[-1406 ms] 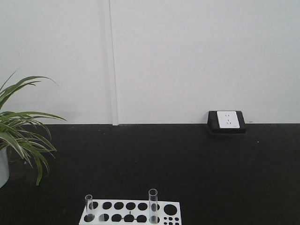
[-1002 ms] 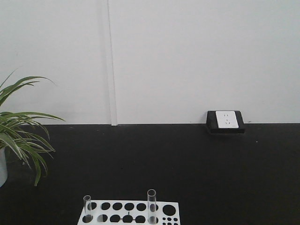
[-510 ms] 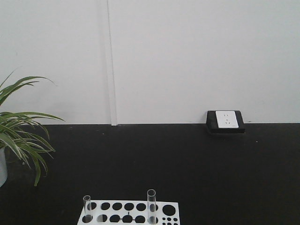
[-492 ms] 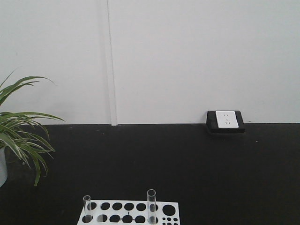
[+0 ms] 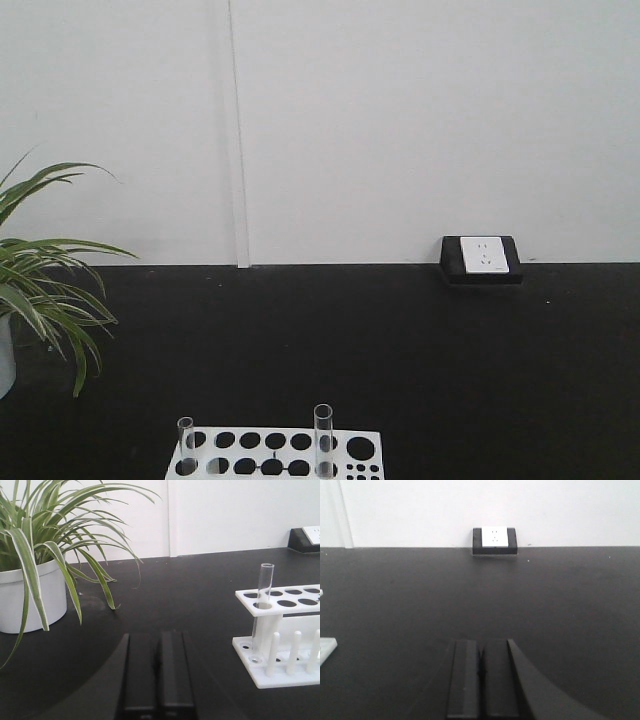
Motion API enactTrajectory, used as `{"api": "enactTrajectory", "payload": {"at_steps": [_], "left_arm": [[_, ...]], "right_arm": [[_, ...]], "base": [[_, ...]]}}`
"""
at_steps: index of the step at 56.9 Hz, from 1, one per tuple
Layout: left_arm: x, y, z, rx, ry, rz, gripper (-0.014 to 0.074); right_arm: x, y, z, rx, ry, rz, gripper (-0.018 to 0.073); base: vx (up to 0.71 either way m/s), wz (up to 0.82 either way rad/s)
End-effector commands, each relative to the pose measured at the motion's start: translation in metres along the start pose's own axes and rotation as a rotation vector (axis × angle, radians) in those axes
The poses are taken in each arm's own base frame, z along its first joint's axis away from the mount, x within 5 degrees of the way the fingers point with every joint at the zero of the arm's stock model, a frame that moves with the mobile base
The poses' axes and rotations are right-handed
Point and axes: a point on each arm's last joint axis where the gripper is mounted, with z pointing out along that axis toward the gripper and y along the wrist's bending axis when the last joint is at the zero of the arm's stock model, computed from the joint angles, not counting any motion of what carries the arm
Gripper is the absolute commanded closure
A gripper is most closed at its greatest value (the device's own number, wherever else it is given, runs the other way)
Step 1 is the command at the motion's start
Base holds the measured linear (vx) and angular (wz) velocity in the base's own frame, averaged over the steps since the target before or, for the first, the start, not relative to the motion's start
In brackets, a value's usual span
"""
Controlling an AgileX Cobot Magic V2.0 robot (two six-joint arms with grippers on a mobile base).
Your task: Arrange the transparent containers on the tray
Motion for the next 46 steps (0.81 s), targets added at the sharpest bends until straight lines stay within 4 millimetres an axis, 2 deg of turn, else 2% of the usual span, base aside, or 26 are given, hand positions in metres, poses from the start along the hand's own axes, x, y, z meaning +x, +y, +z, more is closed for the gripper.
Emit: {"api": "enactTrajectory", "payload": {"at_steps": [1, 10, 16, 22, 30, 35, 38, 46], "left_arm": [[0.001, 0.0, 0.001, 0.009, -0.09, -0.012, 0.0603], [-0.008, -0.001, -0.001, 0.019, -0.184, -0.012, 0.0603], [-0.023, -0.003, -0.005, 0.034, -0.329, -0.012, 0.0603], [-0.051, -0.004, -0.014, 0.048, -0.489, -0.012, 0.0603], [-0.1, -0.006, -0.026, 0.038, -0.456, -0.011, 0.0602], [-0.126, -0.007, -0.026, 0.025, -0.377, 0.001, 0.0601], [-0.136, -0.008, -0.019, 0.013, -0.294, 0.025, 0.0601], [-0.137, -0.008, 0.01, 0.004, -0.146, 0.049, 0.0601]], "right_arm": [[-0.011, 0.001, -0.001, -0.01, -0.148, -0.016, 0.0571], [-0.026, 0.003, -0.004, -0.029, -0.308, -0.009, 0.0571], [-0.04, 0.003, -0.009, -0.036, -0.394, -0.002, 0.0571], [-0.067, 0.002, -0.017, -0.029, -0.433, -0.004, 0.0569], [-0.118, 0.0, -0.025, -0.011, -0.421, -0.018, 0.0569], [-0.142, -0.002, -0.017, 0.006, -0.352, -0.059, 0.0568], [-0.15, -0.002, -0.005, 0.015, -0.285, -0.089, 0.0568], [-0.154, -0.001, 0.032, 0.003, -0.161, -0.099, 0.0567]], "base": [[0.0, 0.0], [0.0, 0.0], [0.0, 0.0], [0.0, 0.0], [0.0, 0.0], [0.0, 0.0], [0.0, 0.0], [0.0, 0.0]]}}
